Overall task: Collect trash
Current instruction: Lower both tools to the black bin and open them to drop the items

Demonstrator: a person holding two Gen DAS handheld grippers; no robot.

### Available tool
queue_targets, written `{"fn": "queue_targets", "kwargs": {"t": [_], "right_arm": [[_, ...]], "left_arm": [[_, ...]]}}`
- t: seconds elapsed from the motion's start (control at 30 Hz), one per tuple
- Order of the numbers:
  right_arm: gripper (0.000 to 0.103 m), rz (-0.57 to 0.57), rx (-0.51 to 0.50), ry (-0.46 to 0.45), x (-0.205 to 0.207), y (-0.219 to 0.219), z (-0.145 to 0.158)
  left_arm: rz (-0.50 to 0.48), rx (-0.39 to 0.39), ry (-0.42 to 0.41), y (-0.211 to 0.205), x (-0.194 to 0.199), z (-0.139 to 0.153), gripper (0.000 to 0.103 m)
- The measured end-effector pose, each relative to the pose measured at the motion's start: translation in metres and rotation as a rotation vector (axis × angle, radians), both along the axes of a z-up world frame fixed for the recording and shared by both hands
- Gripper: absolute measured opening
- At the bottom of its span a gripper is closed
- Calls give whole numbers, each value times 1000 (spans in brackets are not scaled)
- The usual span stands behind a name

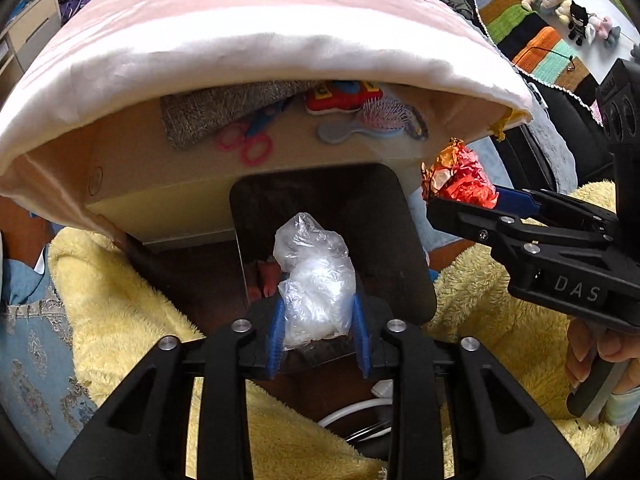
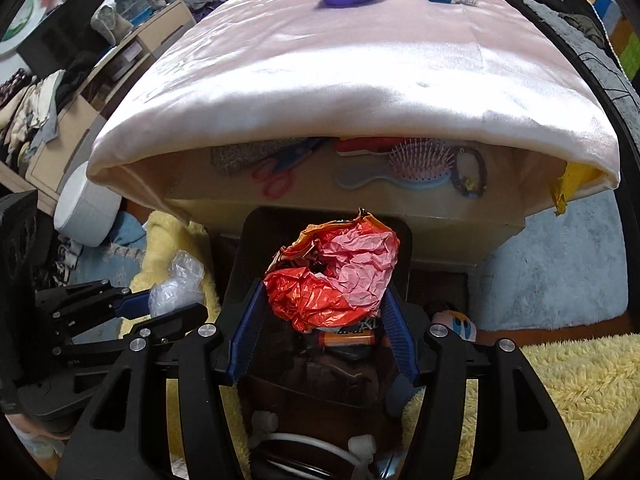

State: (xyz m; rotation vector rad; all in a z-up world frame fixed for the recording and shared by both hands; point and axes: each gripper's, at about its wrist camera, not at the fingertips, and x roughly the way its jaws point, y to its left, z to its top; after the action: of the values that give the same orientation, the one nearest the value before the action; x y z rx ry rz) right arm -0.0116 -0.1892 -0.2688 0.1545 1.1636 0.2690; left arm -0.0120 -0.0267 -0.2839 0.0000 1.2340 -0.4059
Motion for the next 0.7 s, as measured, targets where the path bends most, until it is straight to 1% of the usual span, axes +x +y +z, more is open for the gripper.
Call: {"fn": "queue_targets", "kwargs": {"t": [0.1,0.13,0.17,0.23,0.37,0.4,0.43,0.47,0.53,0.63,0.7], "right_arm": [[71,-9,19,5,3,-2,0],[73,-11,20,4,5,-2,1],[73,-12,23,2,6,-2,1],[74,-18,30,-2,8,-5,3],[75,-35,47,-19,13,-10,11],[75,-39,53,-26,14,-13,15],[76,-44,58,-35,15,-16,18],[76,-50,62,-45,16,-18,22],[80,-65,73,-72,18,-26,33],[83,-94,74,-114,25,-39,49],[83,-114,71,-137,31,-48,58]], "left_arm": [[1,2,2,0,2,-1,38],[3,6,2,0,2,-1,41],[5,9,1,0,3,-1,43],[6,19,0,1,5,0,52],[15,28,-2,5,11,5,61],[18,32,-6,6,12,7,66],[21,36,-13,7,14,11,72],[24,41,-22,9,15,15,74],[30,44,-50,12,19,27,83],[45,36,-101,16,26,46,90],[59,31,-133,19,33,58,92]]}}
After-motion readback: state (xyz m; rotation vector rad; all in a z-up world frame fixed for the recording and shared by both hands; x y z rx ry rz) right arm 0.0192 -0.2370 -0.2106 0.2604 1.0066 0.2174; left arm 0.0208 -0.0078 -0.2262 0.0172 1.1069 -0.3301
